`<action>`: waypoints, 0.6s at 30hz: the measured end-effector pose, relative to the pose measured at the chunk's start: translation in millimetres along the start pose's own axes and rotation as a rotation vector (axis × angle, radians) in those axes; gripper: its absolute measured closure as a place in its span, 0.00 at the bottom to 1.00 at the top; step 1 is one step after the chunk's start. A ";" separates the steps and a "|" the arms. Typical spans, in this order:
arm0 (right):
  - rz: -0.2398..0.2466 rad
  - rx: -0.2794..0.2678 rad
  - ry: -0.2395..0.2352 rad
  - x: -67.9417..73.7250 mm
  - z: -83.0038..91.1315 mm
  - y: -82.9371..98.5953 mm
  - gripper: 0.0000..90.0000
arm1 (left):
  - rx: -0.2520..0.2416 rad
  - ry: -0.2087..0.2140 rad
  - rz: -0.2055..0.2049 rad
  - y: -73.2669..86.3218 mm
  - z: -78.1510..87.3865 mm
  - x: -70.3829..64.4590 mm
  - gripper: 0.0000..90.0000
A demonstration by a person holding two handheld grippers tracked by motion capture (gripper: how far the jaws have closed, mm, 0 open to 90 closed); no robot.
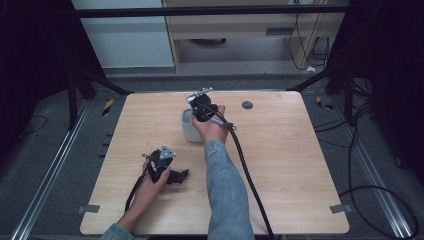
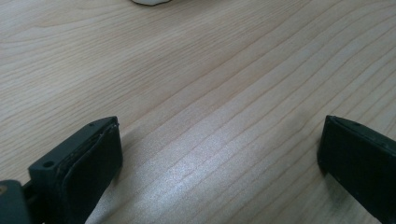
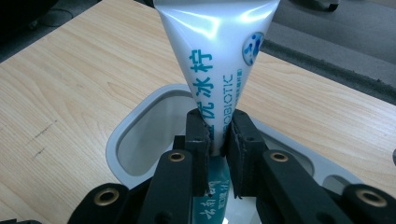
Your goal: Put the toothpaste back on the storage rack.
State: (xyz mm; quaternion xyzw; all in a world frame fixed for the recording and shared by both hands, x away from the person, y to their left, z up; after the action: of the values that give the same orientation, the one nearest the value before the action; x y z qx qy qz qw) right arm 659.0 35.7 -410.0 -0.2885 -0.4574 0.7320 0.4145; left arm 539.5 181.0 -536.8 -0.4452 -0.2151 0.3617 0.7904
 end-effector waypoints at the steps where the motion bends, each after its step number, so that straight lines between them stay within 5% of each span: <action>1: 0.001 0.001 0.000 0.0 -0.1 -0.1 0.88 | 0.000 0.000 0.000 0.0 0.0 0.0 0.00; 18: -0.011 -0.001 -0.006 -1.4 1.2 -0.5 0.87 | 0.000 0.000 0.000 0.0 0.0 0.0 0.00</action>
State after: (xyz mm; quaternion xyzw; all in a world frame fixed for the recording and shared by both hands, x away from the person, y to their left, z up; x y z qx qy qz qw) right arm 658.9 34.1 -409.0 -0.2838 -0.4606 0.7304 0.4170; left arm 539.5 181.0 -536.8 -0.4453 -0.2149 0.3617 0.7904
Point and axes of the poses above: each handheld gripper's, and its own axes: z roughly backward along the jaws, y roughly out of its underside, x roughly to its left, the point moved 4 cm from there along -z, roughly forward along the jaws, and after that the axes turned 14 degrees about -x, right-handed, at the moved point
